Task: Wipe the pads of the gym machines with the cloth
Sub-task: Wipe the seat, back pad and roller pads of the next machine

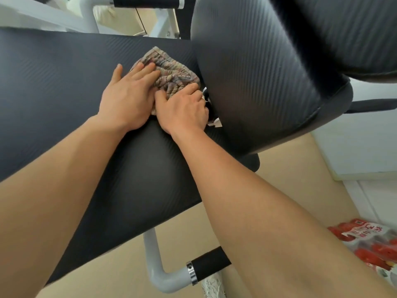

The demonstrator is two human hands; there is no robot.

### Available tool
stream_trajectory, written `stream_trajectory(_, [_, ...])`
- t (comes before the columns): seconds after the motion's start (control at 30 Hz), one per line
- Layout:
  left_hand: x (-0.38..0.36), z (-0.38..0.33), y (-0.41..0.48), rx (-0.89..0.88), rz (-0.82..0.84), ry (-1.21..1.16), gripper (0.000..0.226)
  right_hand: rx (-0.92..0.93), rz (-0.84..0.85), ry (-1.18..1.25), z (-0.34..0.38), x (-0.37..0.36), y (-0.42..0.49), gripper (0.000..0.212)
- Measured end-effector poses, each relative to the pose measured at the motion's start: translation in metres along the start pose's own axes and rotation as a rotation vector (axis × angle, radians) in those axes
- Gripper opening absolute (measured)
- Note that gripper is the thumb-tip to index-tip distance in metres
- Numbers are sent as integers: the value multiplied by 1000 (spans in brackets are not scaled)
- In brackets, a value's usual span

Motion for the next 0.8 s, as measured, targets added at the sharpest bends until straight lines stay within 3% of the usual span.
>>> stream_trajectory(0.1, [1,-4,7,-5,24,10,48,-29,9,89,3,7,13,95])
stream_trajectory(0.33, [-12,-33,-47,-7,128,91,62,76,-65,-114,-35,6,-44,68])
stream_trajectory(0.53, [-13,-49,-88,41,138,133,59,111,-23,-282,-40,11,-62,78])
stream_trajectory(0.8, [-9,-68,-161,-14,170,144,62,324,107,-173,-73,7,-161,71])
Point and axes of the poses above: each hand's wrist, its own y-axis towards the middle knuckle, its own x-axis out of the back of the hand, z = x × y, the point moved 5 cm from there along y, towards the middle knuckle, and after that the axes turned 6 degrees about -y, right-handed, at the moved point
